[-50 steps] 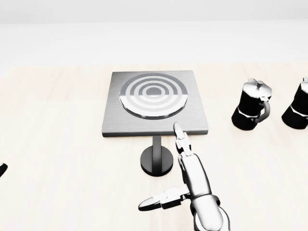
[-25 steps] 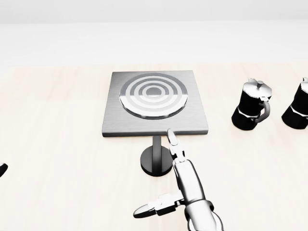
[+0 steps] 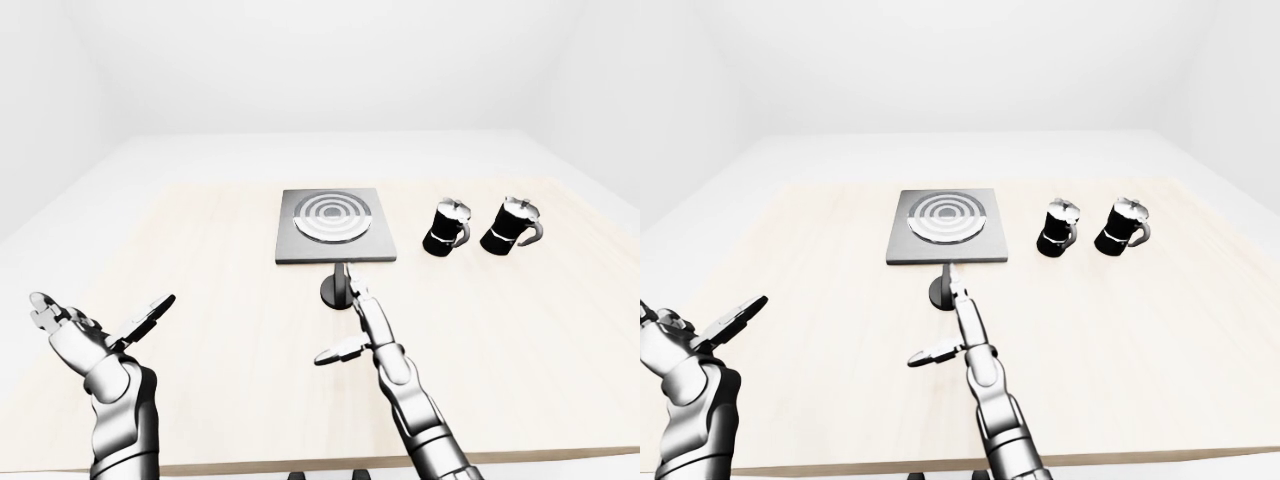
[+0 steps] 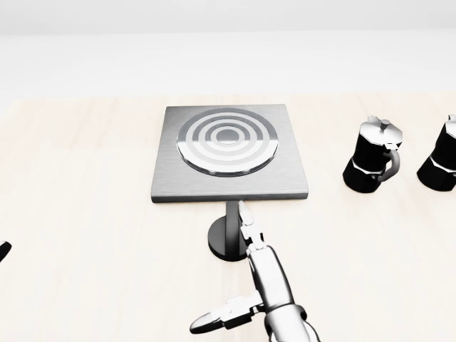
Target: Turn off the stove.
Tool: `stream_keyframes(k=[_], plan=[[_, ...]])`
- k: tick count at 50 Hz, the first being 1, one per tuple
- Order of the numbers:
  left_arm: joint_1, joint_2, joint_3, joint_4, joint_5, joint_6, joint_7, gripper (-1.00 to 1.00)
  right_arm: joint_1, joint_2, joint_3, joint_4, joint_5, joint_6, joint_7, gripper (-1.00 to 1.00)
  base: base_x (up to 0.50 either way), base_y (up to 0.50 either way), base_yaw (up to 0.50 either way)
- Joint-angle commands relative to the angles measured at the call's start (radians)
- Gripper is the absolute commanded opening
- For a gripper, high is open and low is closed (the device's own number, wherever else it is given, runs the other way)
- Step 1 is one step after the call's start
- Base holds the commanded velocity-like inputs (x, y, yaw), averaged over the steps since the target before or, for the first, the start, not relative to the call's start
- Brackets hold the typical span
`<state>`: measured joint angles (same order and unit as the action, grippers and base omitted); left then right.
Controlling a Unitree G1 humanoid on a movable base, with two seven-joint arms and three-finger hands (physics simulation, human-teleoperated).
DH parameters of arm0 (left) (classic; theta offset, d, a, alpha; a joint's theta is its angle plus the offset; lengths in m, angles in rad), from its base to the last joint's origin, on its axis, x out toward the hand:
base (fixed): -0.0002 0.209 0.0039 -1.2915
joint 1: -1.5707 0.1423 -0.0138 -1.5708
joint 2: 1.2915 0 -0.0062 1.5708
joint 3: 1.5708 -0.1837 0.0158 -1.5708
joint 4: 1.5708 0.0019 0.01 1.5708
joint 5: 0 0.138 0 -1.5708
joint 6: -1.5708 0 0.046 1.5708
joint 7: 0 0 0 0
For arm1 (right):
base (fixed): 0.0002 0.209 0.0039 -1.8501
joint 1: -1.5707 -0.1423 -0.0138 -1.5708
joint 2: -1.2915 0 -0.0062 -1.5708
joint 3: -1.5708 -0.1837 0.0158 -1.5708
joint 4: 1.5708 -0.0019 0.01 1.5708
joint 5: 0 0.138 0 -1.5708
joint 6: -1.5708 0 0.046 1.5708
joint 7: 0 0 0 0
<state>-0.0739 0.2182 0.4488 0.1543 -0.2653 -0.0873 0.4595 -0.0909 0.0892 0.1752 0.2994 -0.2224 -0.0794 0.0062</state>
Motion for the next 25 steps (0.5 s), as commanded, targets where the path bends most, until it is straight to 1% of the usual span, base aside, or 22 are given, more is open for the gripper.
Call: stream_keyframes(k=[1, 9, 19, 22, 25], plan=[[0.002, -0.002, 0.008, -0.025, -0.009, 0.000, 0.007, 1.00, -0.023, 0.003, -0.014, 0.077, 0.011, -0.008, 0.001, 1.00, 0.00, 0.00, 0.00], [0.001, -0.002, 0.008, -0.026, -0.007, 0.000, 0.008, 1.00, -0.044, 0.011, -0.018, 0.141, 0.009, -0.008, -0.001, 1.00, 0.00, 0.00, 0.00], [-0.003, -0.001, 0.005, -0.019, -0.006, 0.000, 0.011, 1.00, -0.047, 0.041, 0.028, 0.113, -0.045, -0.008, -0.011, 1.00, 0.00, 0.00, 0.00], [-0.008, -0.001, 0.004, -0.002, -0.005, 0.000, 0.009, 1.00, -0.058, 0.053, 0.039, 0.129, -0.042, -0.008, 0.008, 1.00, 0.00, 0.00, 0.00], [-0.002, 0.000, 0.006, -0.017, -0.007, 0.000, 0.009, 1.00, -0.061, 0.064, 0.048, 0.128, -0.054, -0.008, 0.004, 1.00, 0.00, 0.00, 0.00]])
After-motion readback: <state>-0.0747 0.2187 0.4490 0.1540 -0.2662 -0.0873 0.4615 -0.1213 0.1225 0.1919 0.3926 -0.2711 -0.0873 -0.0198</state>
